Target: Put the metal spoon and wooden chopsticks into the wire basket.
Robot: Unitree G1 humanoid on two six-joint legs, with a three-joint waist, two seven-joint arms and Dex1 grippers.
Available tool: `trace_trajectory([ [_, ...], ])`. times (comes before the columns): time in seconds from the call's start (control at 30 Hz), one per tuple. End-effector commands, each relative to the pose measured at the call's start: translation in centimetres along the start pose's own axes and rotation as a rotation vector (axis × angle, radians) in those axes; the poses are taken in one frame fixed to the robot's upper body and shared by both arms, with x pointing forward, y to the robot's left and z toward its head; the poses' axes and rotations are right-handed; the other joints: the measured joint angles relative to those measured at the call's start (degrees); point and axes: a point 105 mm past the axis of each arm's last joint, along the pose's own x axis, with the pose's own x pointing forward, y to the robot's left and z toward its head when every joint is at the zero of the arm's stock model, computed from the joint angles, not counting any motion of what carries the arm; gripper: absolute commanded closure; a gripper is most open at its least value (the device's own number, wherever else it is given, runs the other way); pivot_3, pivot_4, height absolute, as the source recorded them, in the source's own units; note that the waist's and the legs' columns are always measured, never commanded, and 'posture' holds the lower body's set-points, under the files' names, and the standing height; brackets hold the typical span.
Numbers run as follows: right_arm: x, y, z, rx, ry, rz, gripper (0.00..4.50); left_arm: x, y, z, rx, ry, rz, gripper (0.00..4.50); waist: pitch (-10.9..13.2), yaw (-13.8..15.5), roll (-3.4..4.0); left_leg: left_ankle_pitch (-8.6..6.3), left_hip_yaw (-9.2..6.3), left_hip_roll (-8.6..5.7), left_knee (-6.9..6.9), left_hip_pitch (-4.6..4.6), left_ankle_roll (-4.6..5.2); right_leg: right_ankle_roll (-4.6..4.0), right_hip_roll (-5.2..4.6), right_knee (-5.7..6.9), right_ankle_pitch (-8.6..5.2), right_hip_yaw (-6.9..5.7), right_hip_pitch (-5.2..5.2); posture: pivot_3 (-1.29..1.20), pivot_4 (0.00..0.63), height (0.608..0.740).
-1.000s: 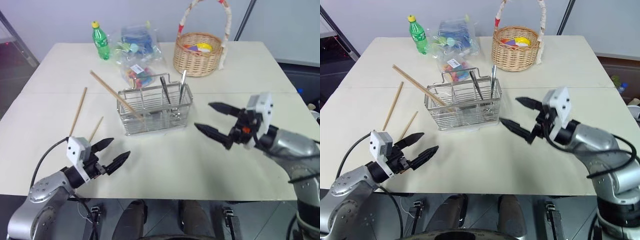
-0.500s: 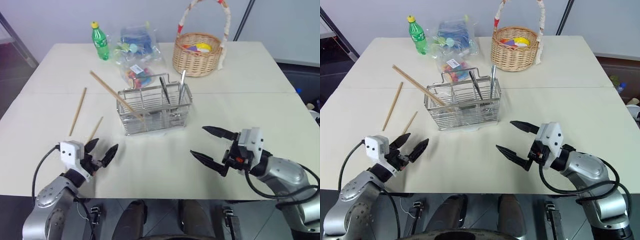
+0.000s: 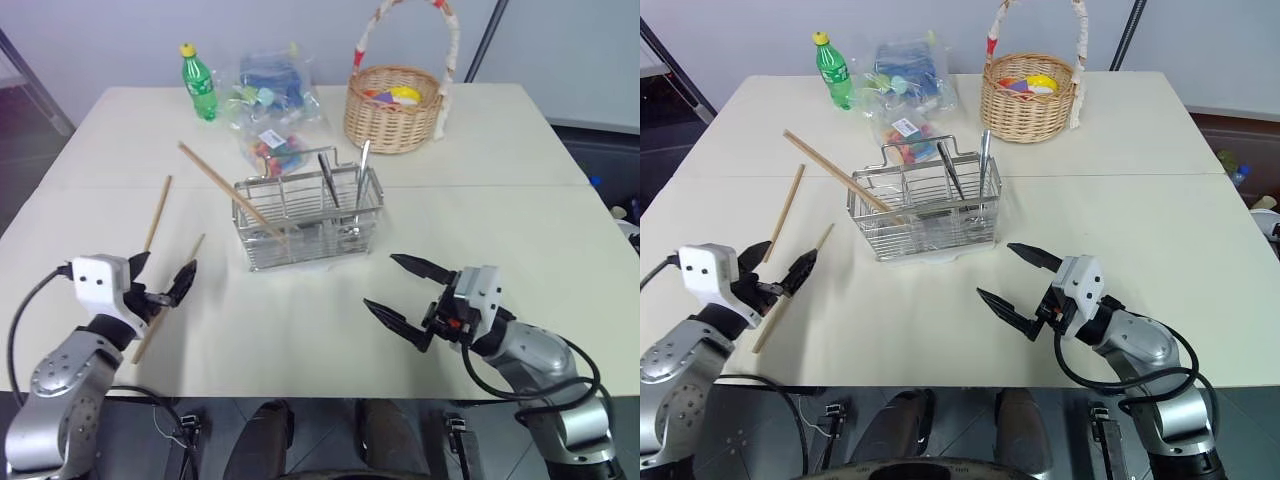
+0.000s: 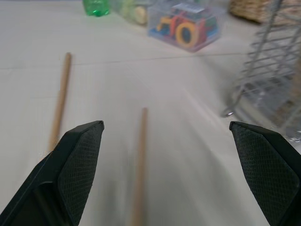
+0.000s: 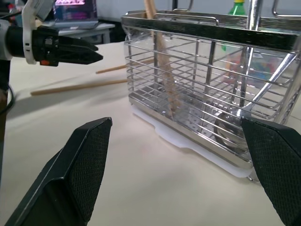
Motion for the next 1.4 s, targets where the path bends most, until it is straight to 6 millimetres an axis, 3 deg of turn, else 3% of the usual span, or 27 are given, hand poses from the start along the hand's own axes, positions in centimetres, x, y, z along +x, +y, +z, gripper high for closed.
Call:
trace_trajectory([
  [0.03,0.3,0.2,1.3,-0.031,-0.042,0.045,0.04,-0.8,0.4,0.9,0.083,0.042,0.023,0.0,0.0,0.0,0.0,0.0,0.0,0.0,0.0,0.0,0.0,0.0,0.0,0.01,0.0,0.0,0.0,0.0,0.15,0.74],
  [0.37,0.5,0.4,1.9,-0.017,-0.054,0.077,0.04,0.5,0.0,-2.0,0.049,0.201,0.105,0.0,0.0,0.2,-0.03,0.0,-0.01,-0.01,0.01,0.01,0.0,0.1,0.0,0.04,0.05,0.0,0.01,0.0,0.15,0.74],
  [0.63,0.5,0.3,1.9,0.01,-0.07,0.022,0.04,1.1,1.7,-5.9,0.087,0.342,0.188,0.0,0.0,0.1,-0.02,0.0,0.0,0.0,0.01,0.05,0.0,0.12,0.03,0.15,0.07,0.0,-0.03,0.0,0.15,0.74],
  [0.8,0.3,0.2,3.0,0.003,-0.079,0.025,0.04,1.6,2.3,-6.6,0.103,0.366,0.171,0.0,-0.2,0.1,0.16,0.0,0.0,0.01,0.02,0.11,-0.01,0.07,0.03,0.18,0.04,0.0,0.0,0.0,0.15,0.74],
  [1.03,0.1,-0.1,5.1,-0.031,-0.094,0.051,0.04,2.0,1.2,-7.7,0.094,0.424,0.087,0.0,-0.5,0.1,0.54,0.0,0.0,0.01,0.03,0.12,-0.01,0.1,0.01,0.18,0.05,0.01,0.03,0.0,0.15,0.74],
  [1.23,-0.4,-0.5,5.0,-0.032,-0.072,0.031,0.04,1.9,0.4,-8.2,0.075,0.449,0.046,0.0,-0.6,0.2,0.56,0.0,0.01,0.0,0.03,0.12,0.0,0.12,0.0,0.17,0.06,0.0,0.05,0.0,0.15,0.74],
  [1.33,-0.6,-0.6,4.7,-0.027,-0.06,0.022,0.0,1.6,0.2,-8.4,0.083,0.465,0.033,0.82,-0.6,0.2,0.57,0.0,0.0,0.0,0.02,0.12,0.0,0.12,-0.01,0.17,0.06,0.0,0.05,0.0,0.15,0.74],
  [1.4,-0.8,-0.7,4.5,-0.029,-0.05,0.017,0.0,1.3,-0.1,-8.6,0.085,0.474,0.028,1.77,-0.6,0.0,0.59,0.0,0.01,0.0,0.02,0.12,0.0,0.12,-0.01,0.17,0.05,0.01,0.05,0.0,0.15,0.74],
])
